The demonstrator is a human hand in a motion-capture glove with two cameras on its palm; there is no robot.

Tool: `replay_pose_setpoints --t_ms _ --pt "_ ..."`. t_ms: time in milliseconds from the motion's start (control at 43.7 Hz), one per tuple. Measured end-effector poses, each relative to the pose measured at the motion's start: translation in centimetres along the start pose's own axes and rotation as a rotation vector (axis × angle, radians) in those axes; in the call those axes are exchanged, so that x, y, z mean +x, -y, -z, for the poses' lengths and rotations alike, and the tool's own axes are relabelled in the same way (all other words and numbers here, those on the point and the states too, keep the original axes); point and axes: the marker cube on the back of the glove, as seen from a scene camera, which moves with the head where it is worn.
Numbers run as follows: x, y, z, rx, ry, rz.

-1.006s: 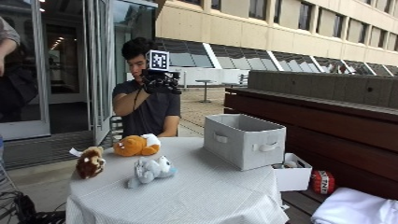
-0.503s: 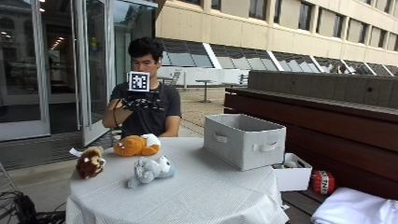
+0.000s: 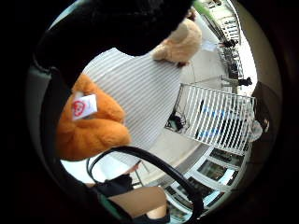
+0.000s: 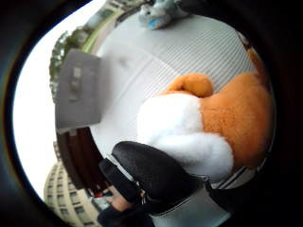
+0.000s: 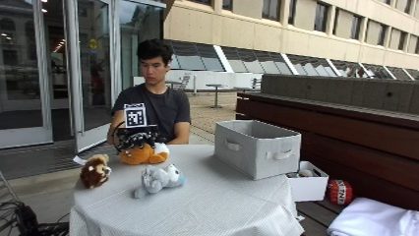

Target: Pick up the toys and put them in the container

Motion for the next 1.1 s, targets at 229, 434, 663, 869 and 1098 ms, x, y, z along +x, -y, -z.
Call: replay_pose_setpoints --t_ms 229,434,663,869,1098 --pt "-0.2 -0.1 -2.0 -0.096 0.078 0.008" --pt "-1.3 -1.6 -3.7 -0.174 0.093 0.068" --pt "-2.5 -2.1 -3.6 -0.160 0.074 0.113" --pt "-3.3 -4.7 -3.9 0.006 0.043 0.107" --pt "-4.0 -3.4 -2.6 0.053 0.020 0.074"
